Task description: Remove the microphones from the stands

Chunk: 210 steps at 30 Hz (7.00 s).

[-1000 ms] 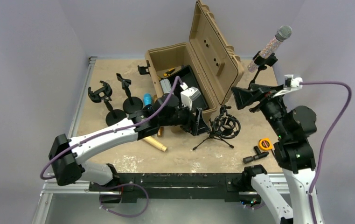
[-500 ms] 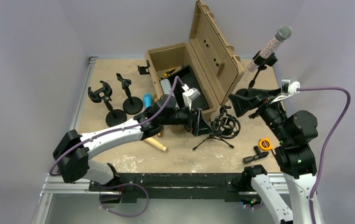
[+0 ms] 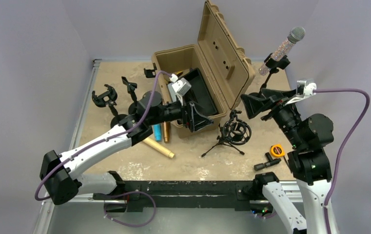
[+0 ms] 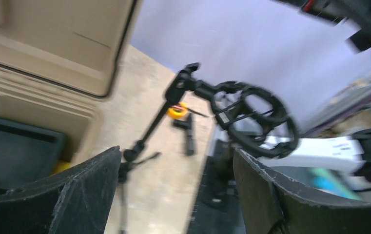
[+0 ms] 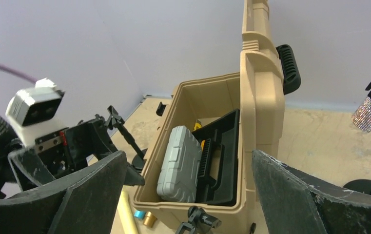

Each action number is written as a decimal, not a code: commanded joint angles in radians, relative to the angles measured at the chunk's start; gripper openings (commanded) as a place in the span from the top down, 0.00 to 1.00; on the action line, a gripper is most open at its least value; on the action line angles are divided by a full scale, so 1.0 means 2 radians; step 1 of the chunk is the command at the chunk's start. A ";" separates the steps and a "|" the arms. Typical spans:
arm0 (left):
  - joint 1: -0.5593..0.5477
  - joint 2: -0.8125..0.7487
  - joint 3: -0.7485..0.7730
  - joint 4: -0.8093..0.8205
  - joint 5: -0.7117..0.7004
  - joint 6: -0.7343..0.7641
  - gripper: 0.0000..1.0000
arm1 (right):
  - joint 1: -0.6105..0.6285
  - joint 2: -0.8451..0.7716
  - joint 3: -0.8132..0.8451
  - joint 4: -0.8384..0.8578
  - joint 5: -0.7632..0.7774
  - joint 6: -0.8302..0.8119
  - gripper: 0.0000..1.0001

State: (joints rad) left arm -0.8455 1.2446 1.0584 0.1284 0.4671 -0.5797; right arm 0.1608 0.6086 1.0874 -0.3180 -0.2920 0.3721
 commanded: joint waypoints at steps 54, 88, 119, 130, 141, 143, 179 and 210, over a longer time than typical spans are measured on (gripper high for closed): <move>-0.208 0.068 -0.052 0.089 -0.577 0.144 1.00 | -0.001 0.079 -0.013 0.121 -0.010 -0.026 0.06; -0.285 0.126 0.002 0.008 -0.666 0.101 0.95 | 0.013 0.068 0.005 0.125 0.020 -0.025 0.05; -0.029 0.116 -0.100 0.274 0.123 0.145 0.33 | 0.012 0.065 0.023 0.129 0.055 -0.037 0.04; -0.026 0.150 -0.071 0.290 0.158 0.112 0.92 | 0.013 0.061 0.020 0.133 0.052 -0.041 0.04; -0.176 0.039 -0.152 0.215 -0.246 0.193 1.00 | 0.013 0.067 0.020 0.140 0.050 -0.045 0.04; -0.213 0.041 -0.151 0.220 -0.365 0.220 1.00 | 0.013 0.065 0.020 0.140 0.050 -0.044 0.04; -0.198 0.047 -0.169 0.231 -0.297 0.178 0.29 | 0.013 0.075 0.004 0.157 0.036 -0.030 0.04; -0.081 -0.214 -0.303 0.097 -0.204 0.084 0.08 | 0.158 0.145 0.151 0.082 0.032 -0.088 0.05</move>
State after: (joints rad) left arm -1.0145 0.8093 0.4679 0.2901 0.0715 -0.3611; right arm 0.4603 0.8551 1.2881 -0.1200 -0.2523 0.2462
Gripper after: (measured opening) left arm 0.926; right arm 0.950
